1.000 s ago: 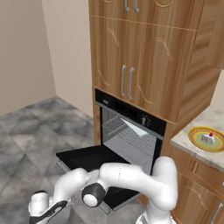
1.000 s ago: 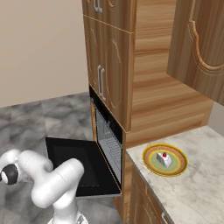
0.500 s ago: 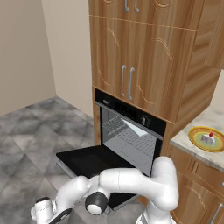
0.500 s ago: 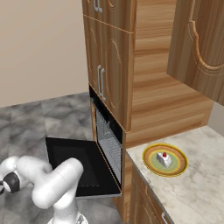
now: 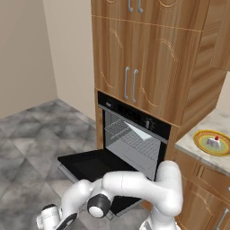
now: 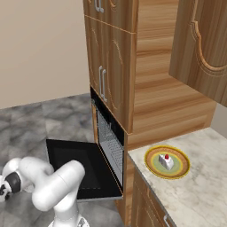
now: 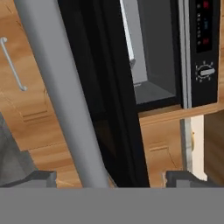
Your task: Take the baked cake out of the oven and place it on the plate for cooling. Then close the oven door.
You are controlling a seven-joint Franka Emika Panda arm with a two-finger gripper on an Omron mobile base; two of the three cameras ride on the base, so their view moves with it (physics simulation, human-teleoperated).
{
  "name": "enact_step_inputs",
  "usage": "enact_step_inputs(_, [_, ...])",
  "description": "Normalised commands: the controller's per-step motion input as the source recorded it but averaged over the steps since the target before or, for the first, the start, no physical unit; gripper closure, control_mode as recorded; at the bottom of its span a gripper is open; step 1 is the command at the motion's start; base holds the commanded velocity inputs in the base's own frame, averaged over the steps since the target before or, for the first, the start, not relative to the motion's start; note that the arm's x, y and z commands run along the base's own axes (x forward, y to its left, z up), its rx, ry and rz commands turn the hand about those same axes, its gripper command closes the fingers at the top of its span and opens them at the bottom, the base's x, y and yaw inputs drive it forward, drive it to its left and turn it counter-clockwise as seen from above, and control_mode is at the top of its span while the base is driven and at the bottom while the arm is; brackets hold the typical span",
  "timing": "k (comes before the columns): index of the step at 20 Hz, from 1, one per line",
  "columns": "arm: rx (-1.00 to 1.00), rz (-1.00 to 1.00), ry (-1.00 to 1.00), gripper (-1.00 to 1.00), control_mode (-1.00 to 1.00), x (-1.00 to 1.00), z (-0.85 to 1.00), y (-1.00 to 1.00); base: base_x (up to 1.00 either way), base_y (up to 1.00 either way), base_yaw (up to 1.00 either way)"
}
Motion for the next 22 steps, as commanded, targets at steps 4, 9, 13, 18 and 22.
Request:
enact_step_inputs(4, [-0.06,0.01,0.02,-1.0,-1.0,0.16,-0.43,0.04,0.0,0.0,0.0])
enact_step_inputs(9, [-0.06,0.01,0.0,-1.0,-1.0,0.13,-0.41,0.01,0.0,0.0,0.0])
enact_step_inputs(13, [-0.08,0.0,0.0,-1.0,-1.0,0.13,-0.36,0.0,0.0,0.0,0.0])
enact_step_inputs(18, [-0.1,0.0,0.0,-1.0,-1.0,0.15,-0.3,0.0,0.0,0.0,0.0])
enact_step_inputs(22, [-0.12,0.0,-0.03,-1.0,-1.0,0.09,-0.12,0.0,0.0,0.0,0.0])
